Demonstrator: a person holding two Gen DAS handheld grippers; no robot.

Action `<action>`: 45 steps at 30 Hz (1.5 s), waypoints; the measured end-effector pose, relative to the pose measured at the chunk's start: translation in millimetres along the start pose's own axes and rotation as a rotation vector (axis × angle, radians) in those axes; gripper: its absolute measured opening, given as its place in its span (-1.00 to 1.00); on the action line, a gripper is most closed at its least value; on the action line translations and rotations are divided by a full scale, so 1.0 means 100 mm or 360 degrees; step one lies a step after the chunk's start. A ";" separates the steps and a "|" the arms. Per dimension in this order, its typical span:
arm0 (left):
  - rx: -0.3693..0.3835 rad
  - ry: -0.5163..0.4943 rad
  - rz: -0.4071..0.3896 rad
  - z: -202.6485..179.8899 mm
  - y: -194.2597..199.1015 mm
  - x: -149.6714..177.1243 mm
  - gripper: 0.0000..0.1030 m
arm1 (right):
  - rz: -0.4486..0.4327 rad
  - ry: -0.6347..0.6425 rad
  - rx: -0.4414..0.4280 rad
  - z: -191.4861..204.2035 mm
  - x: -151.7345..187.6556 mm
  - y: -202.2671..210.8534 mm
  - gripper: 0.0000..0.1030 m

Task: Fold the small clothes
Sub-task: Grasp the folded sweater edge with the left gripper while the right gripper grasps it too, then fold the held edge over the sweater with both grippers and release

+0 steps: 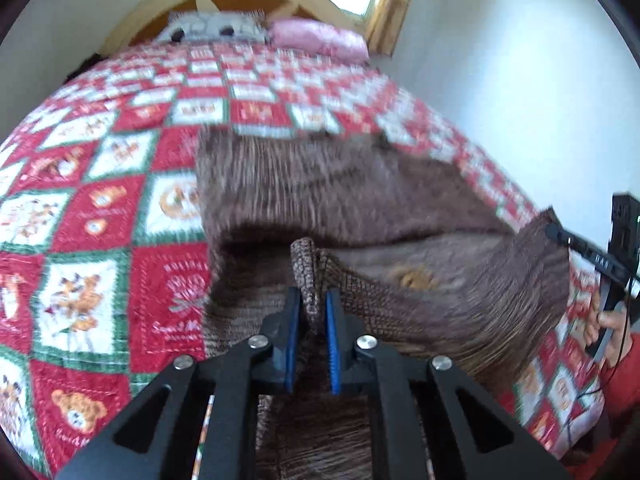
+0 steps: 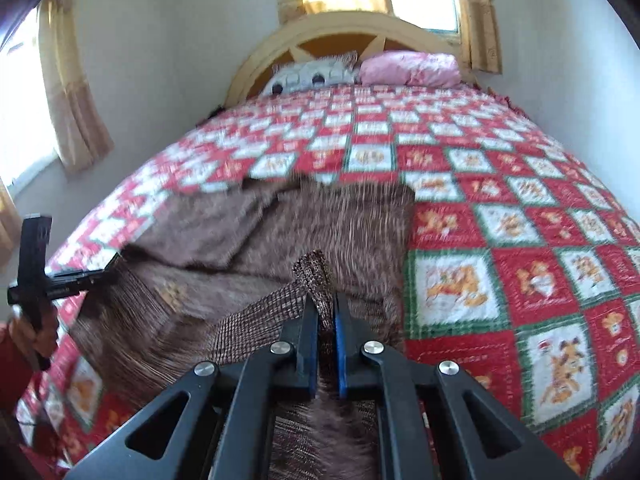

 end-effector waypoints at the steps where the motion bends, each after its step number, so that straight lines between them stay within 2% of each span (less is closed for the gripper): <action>1: -0.0022 0.0009 -0.0040 0.00 0.07 -0.05 -0.75 | -0.0029 -0.0005 -0.0003 0.01 -0.06 0.07 -0.88; 7: -0.0116 0.0054 -0.0215 0.07 0.31 -0.39 -0.75 | -0.0181 0.0057 0.0019 0.13 -0.44 0.32 -0.88; 14: -0.0227 0.0083 -0.0292 0.18 0.22 -0.64 -0.75 | -0.0229 0.0195 0.0165 0.18 -0.74 0.15 -0.88; 22: -0.0319 0.0200 -0.0281 0.43 -0.10 -0.93 -0.75 | -0.0232 0.0245 0.0300 0.07 -1.06 -0.30 -0.89; 31: -0.0391 0.0276 -0.0296 0.70 -0.51 -1.41 -0.75 | -0.0230 0.0185 0.0377 -0.13 -1.51 -0.93 -0.91; 37: -0.0478 0.0271 -0.0236 0.83 -0.94 -1.48 -0.75 | -0.0179 0.0172 0.0453 -0.28 -1.58 -1.45 -0.92; 41: -0.0539 0.0291 -0.0198 0.96 -1.21 -1.41 -0.78 | -0.0093 0.0142 0.0522 -0.42 -1.44 -1.79 -0.92; 45: -0.0542 0.0347 -0.0119 1.07 -1.35 -1.31 -0.77 | -0.0069 0.0137 0.0559 -0.51 -1.36 -1.90 -0.92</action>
Point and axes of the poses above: each gripper's, at about its wrist camera, not at the fingertips, and y roughly against the way its jaws point, z to its left, x to its underside, the point moved 9 cm from there along -y, roughly the way its jaws point, and after that the axes turned 1 degree about -y, right-handed, at the moved point
